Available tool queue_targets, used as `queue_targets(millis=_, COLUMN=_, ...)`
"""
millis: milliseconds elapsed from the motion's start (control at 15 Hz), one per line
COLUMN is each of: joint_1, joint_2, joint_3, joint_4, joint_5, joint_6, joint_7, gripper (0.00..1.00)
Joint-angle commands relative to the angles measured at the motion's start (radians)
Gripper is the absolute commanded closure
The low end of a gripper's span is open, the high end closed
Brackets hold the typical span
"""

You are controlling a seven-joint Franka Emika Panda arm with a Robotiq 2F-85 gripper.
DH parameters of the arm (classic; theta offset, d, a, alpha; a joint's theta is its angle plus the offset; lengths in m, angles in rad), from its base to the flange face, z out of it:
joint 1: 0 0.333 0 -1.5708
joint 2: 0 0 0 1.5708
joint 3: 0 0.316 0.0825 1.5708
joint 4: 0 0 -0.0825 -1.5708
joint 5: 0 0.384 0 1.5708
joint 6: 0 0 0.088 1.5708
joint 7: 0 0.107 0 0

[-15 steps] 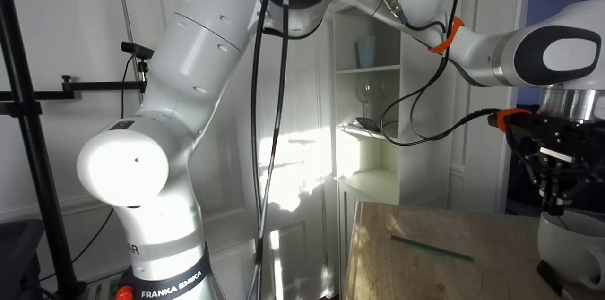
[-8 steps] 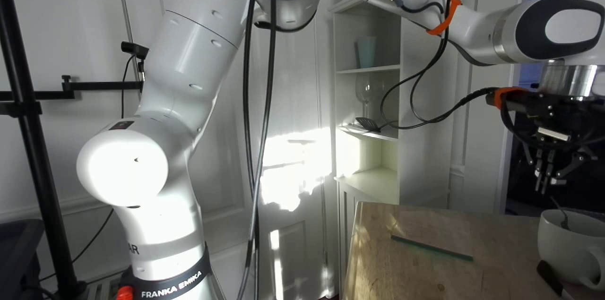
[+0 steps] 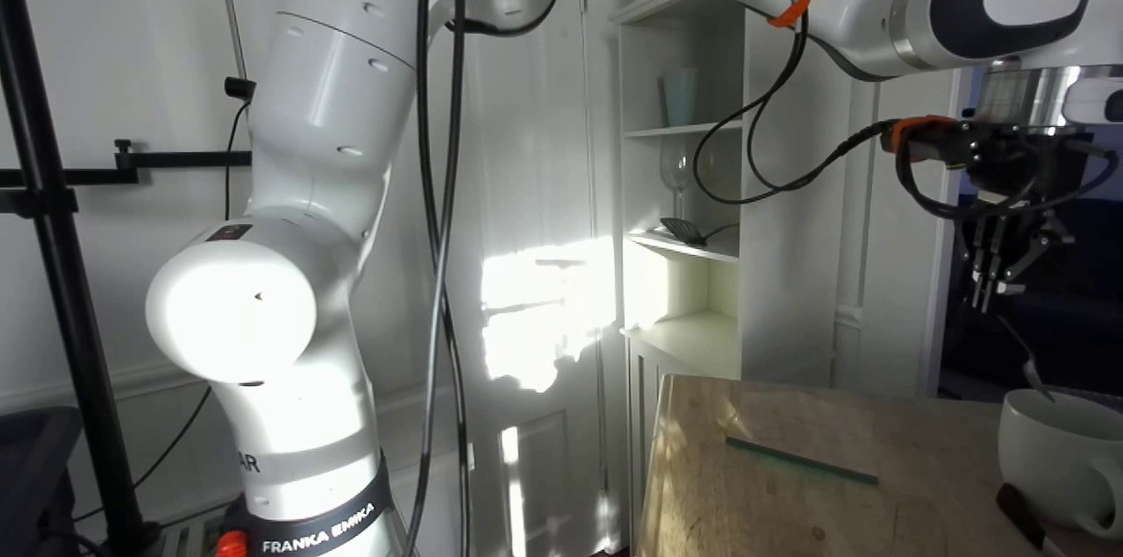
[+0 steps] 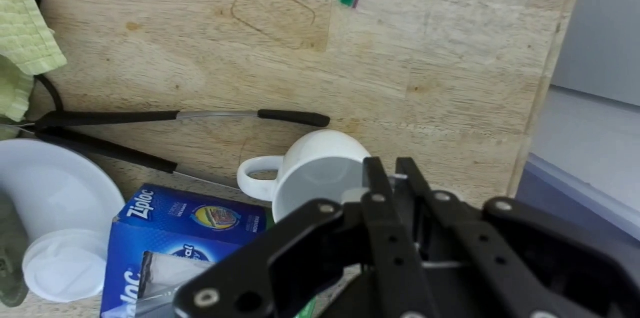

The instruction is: Pick up the silver teaspoon from the white mug and put it on the table

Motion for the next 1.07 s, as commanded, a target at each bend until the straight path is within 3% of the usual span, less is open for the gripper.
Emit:
queue_targets(millis=0, joint_1=0.046, joint_2=-0.126, joint_3=-0.002, joint_4=-0.175, joint_5=-0.032, joint_6=0.133, joint_7=0.019, gripper=0.95)
queue_targets(millis=467, joint_1=0.124, joint_2=-0.264, joint_3=0.011, joint_4=-0.452, joint_5=-0.188, joint_6=0.438, joint_7=-0.025, gripper=0.95)
queue_targets(millis=1000, joint_1=0.127, joint_2=-0.219, joint_3=0.048, joint_4=-0.587, joint_5=-0.18, joint_6=0.769, joint_7=-0.215, gripper=0.95)
